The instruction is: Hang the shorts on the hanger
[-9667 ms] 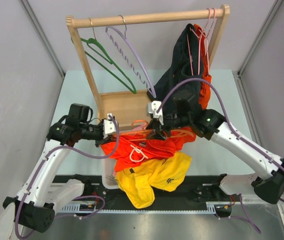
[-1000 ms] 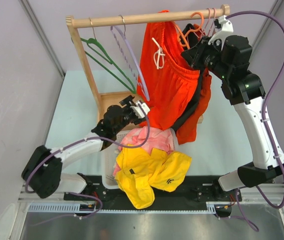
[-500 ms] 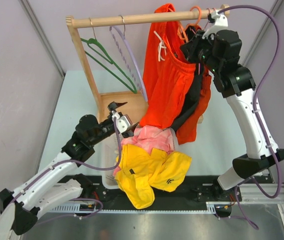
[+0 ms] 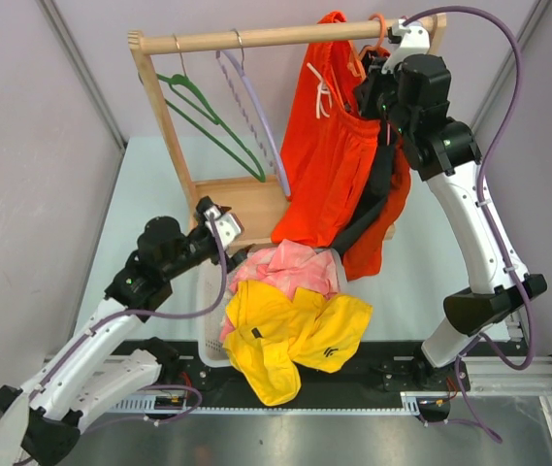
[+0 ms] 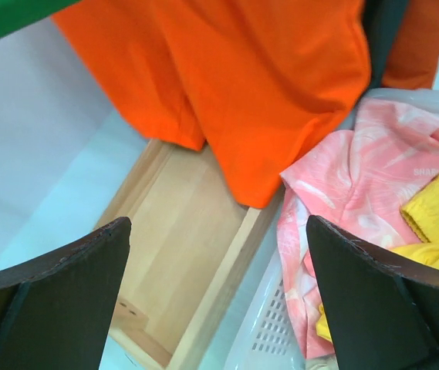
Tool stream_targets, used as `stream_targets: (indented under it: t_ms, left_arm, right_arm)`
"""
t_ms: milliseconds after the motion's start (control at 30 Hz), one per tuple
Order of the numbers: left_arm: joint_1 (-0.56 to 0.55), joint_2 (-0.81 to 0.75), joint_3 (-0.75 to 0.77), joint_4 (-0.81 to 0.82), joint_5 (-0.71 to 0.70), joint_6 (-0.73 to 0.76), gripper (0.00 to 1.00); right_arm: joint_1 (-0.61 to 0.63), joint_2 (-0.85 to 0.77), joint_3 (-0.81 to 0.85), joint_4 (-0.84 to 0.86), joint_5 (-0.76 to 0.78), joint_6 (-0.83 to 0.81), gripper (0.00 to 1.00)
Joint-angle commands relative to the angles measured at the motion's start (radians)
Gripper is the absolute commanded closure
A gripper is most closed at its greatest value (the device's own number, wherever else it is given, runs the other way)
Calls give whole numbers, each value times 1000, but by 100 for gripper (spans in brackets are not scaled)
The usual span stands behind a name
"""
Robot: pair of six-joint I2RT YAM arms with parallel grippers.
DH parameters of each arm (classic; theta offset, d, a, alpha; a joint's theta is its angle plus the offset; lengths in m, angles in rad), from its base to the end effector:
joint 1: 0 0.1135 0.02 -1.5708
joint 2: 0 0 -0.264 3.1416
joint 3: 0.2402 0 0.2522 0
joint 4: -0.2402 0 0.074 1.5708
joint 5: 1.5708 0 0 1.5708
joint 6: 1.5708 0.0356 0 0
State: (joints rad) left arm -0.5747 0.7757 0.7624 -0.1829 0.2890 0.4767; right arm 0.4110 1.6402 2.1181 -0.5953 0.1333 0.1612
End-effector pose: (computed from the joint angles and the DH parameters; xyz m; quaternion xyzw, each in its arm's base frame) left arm 0.1483 -0.1082 0.3340 0.4629 0.6158 -0.1419 0.6216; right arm 0.3106 0.1302 0.5300 -0.0490 0.7454 0.1393 0.6500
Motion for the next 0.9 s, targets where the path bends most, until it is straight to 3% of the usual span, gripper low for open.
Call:
stream_targets:
  t_ms: [0, 133, 200, 233, 600, 867]
  left_arm:
    - [126, 30, 104, -73, 113, -156, 0]
    - [208, 56, 149, -113, 194, -246, 0]
    - [237, 56, 161, -121, 202, -268, 0]
    - [246, 57, 164, -122, 203, -277, 0]
    - [441, 76, 250, -162, 309, -427, 0]
    - [535, 200, 527, -513, 174, -403, 0]
  right_arm:
    - [2, -28, 28, 48, 3, -55, 86]
    - [6, -91, -38, 71, -41, -90, 76]
    - [5, -117, -85, 90, -63, -101, 67]
    - [0, -144, -99, 98, -72, -110, 57]
    - [-20, -289, -236, 175, -225, -147, 23]
    - [-57, -457, -408, 198, -320, -160, 9]
